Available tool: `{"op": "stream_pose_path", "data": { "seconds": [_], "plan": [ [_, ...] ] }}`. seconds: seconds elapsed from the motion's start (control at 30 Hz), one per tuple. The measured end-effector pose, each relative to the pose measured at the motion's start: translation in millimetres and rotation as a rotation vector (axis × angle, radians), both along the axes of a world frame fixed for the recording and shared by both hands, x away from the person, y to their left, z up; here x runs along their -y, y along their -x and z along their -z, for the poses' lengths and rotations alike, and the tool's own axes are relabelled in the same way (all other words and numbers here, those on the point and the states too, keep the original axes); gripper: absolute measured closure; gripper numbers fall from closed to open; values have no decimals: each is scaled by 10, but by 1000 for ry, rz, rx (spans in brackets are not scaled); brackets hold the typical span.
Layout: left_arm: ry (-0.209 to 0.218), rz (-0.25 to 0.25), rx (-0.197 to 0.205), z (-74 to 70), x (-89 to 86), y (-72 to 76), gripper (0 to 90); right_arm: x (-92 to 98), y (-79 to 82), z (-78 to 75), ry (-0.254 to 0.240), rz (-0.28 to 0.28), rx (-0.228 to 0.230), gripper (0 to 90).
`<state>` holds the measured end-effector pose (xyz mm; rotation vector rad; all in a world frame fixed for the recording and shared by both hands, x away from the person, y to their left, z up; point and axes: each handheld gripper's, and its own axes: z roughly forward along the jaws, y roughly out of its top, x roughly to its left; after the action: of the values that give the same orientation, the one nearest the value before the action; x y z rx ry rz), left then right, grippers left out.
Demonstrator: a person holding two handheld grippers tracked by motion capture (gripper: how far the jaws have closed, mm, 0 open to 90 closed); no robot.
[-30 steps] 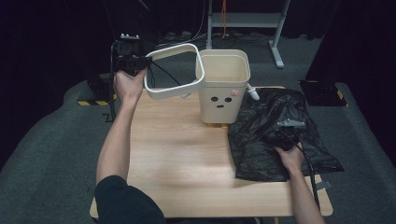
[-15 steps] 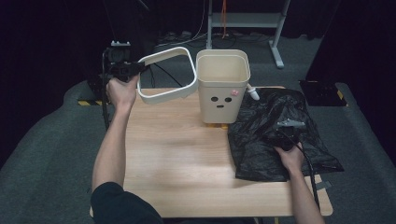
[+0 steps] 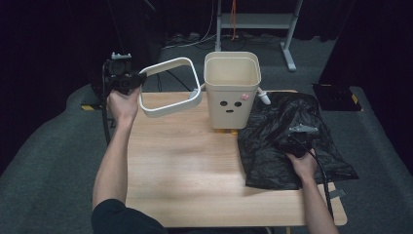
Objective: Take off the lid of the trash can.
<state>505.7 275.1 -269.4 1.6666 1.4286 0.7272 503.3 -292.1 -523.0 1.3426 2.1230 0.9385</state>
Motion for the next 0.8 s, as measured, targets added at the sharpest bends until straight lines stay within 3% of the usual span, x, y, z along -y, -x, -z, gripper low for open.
{"op": "stream_pose_path", "data": {
  "seconds": [0.23, 0.57, 0.8],
  "plan": [
    [-25, 2, -6, 96, 7, 56, 796, 1, -1, 0, 1, -1, 1, 315],
    [-27, -9, -13, 239, -7, 151, 796, 1, -1, 0, 1, -1, 1, 315],
    [21, -1, -18, 329, -33, 178, 796, 1, -1, 0, 1, 0, 1, 315]
  ]
}}
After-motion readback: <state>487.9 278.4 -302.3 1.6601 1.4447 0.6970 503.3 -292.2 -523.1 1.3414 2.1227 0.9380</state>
